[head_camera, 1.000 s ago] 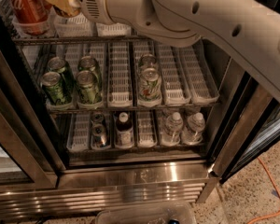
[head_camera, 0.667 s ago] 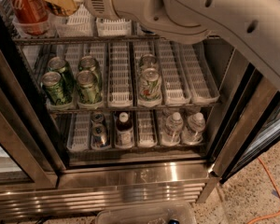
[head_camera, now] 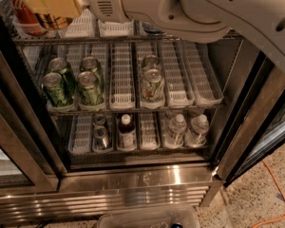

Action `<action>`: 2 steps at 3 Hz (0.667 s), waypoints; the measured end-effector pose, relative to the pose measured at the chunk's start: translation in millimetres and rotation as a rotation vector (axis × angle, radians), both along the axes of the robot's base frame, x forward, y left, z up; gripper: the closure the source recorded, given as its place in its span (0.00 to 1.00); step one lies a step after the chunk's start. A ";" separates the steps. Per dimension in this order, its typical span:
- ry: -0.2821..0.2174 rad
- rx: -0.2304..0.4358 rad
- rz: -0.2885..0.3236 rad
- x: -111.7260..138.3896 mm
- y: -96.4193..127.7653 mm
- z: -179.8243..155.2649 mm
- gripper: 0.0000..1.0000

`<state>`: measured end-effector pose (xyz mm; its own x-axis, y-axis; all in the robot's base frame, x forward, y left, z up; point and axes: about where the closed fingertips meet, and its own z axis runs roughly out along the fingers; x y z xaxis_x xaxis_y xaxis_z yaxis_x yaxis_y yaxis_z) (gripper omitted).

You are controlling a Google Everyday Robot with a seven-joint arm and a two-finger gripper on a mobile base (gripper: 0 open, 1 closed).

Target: Pick orange can from middle shelf of fridge

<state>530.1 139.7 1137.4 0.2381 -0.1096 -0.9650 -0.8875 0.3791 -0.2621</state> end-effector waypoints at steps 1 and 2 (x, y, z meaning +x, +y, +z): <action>0.021 -0.066 0.047 -12.8 -1.8 -18.3 1.00; 0.045 -0.109 0.090 -23.5 -6.8 -38.5 1.00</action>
Offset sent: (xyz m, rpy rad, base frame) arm -0.0305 -0.0192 -0.0676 -0.1562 0.0851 0.1333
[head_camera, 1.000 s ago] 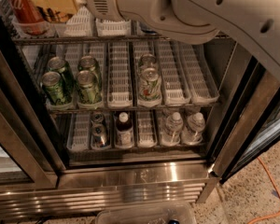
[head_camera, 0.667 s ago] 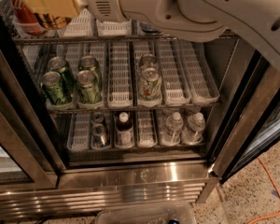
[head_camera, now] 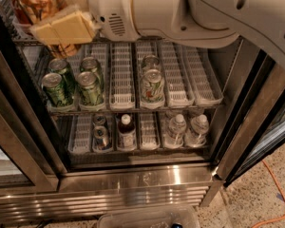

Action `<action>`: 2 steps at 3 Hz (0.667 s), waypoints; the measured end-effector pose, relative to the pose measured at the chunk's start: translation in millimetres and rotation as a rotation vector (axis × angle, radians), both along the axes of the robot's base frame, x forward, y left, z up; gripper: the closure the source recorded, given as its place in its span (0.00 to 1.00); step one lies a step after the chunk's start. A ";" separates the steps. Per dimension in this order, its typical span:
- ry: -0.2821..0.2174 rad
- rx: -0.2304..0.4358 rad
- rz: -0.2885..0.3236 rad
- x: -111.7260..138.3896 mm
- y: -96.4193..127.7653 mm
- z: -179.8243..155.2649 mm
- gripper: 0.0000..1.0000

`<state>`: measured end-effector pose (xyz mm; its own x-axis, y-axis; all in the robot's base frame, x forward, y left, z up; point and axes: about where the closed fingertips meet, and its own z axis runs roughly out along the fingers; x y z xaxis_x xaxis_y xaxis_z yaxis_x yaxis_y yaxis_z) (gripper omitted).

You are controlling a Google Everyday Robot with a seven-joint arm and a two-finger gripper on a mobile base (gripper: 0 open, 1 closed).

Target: Pick orange can from middle shelf of fridge

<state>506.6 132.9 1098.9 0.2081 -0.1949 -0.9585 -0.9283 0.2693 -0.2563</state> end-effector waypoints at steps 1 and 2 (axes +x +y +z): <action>0.023 -0.026 0.033 -11.6 -4.9 -15.7 1.00; 0.045 -0.049 0.059 -20.2 -8.6 -28.6 1.00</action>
Offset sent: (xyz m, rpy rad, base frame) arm -0.0252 -0.0186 -0.0485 -0.0712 0.0811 0.0857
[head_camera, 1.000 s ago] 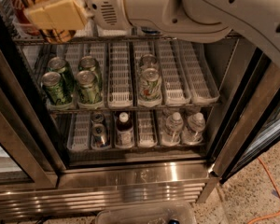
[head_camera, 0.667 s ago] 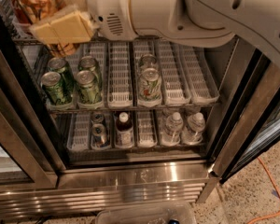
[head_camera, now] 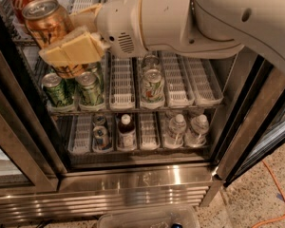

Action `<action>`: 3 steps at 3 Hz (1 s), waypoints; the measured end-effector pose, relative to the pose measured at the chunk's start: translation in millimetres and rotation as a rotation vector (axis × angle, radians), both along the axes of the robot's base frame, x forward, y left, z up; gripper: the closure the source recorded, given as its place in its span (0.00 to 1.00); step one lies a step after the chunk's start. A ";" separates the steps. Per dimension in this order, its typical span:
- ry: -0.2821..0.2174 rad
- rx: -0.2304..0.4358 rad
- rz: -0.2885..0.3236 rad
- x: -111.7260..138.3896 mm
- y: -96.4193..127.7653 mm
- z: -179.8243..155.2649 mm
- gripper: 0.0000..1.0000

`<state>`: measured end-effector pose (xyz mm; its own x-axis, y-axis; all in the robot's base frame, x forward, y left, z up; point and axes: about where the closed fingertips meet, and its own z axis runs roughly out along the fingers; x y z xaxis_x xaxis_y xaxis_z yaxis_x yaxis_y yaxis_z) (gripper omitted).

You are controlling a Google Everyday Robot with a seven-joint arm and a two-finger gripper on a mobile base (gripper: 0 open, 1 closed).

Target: Pick orange can from middle shelf of fridge

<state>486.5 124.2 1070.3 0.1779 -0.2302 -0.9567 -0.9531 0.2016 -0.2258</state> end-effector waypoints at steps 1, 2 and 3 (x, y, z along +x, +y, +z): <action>0.024 -0.011 0.003 -12.6 -6.8 -9.7 1.00; 0.059 -0.033 -0.011 -30.3 -21.7 -20.4 1.00; 0.076 -0.058 -0.035 -43.6 -43.3 -25.3 1.00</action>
Offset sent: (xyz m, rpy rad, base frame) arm -0.0467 -0.0486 -0.0384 -0.0546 0.1124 -0.0411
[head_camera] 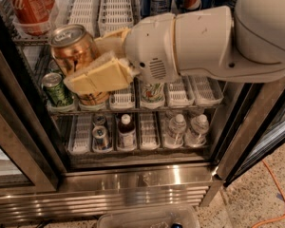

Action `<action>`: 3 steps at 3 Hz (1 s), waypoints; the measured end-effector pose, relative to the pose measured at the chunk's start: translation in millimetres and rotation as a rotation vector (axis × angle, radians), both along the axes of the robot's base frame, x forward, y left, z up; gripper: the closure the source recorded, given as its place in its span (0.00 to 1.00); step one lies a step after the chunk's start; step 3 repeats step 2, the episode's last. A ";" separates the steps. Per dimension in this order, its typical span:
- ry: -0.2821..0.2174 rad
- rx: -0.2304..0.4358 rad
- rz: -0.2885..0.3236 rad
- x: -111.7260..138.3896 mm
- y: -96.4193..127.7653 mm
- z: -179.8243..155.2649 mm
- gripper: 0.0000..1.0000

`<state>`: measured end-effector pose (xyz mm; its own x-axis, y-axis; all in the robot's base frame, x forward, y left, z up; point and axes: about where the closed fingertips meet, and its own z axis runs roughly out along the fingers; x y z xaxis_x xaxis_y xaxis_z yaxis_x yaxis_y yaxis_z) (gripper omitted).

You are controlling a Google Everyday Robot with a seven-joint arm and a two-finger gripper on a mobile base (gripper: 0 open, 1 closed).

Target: Pick orange can from middle shelf of fridge

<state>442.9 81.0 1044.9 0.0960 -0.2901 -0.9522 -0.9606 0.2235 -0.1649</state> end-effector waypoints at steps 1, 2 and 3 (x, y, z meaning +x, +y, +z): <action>0.039 -0.022 0.008 -9.3 -12.8 -9.2 1.00; 0.039 -0.022 0.008 -9.3 -12.8 -9.2 1.00; 0.039 -0.022 0.008 -9.3 -12.8 -9.2 1.00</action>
Offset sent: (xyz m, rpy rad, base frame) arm -0.0026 -0.0156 -0.0195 -0.0281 0.0808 0.0262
